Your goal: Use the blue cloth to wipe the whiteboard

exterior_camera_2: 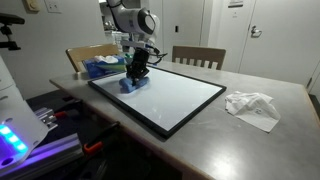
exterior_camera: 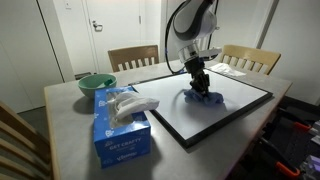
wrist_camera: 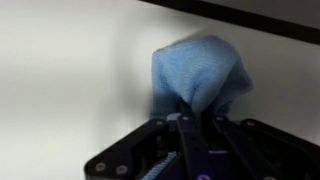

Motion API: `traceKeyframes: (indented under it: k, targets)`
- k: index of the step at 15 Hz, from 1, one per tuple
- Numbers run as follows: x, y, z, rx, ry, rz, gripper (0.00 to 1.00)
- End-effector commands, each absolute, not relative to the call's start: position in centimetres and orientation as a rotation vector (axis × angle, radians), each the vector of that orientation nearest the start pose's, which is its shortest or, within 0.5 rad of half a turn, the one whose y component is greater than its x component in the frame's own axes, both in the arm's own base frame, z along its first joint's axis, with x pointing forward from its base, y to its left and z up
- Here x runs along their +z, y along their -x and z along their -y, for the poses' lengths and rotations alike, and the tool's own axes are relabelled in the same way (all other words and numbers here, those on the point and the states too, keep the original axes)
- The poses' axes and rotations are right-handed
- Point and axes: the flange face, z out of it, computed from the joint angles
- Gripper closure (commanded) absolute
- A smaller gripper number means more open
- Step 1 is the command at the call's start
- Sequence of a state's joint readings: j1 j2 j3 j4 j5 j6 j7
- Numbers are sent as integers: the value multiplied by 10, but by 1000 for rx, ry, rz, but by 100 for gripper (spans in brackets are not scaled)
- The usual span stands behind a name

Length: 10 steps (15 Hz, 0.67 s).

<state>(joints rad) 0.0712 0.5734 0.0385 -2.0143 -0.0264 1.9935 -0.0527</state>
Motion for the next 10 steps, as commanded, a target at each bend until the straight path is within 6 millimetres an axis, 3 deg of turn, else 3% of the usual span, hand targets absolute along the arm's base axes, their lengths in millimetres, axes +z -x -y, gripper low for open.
traceKeyframes:
  k: [1,10]
  targets:
    - [106,-553,-53,779,3051,295,97]
    - [112,-603,-49,653,3085,327,97]
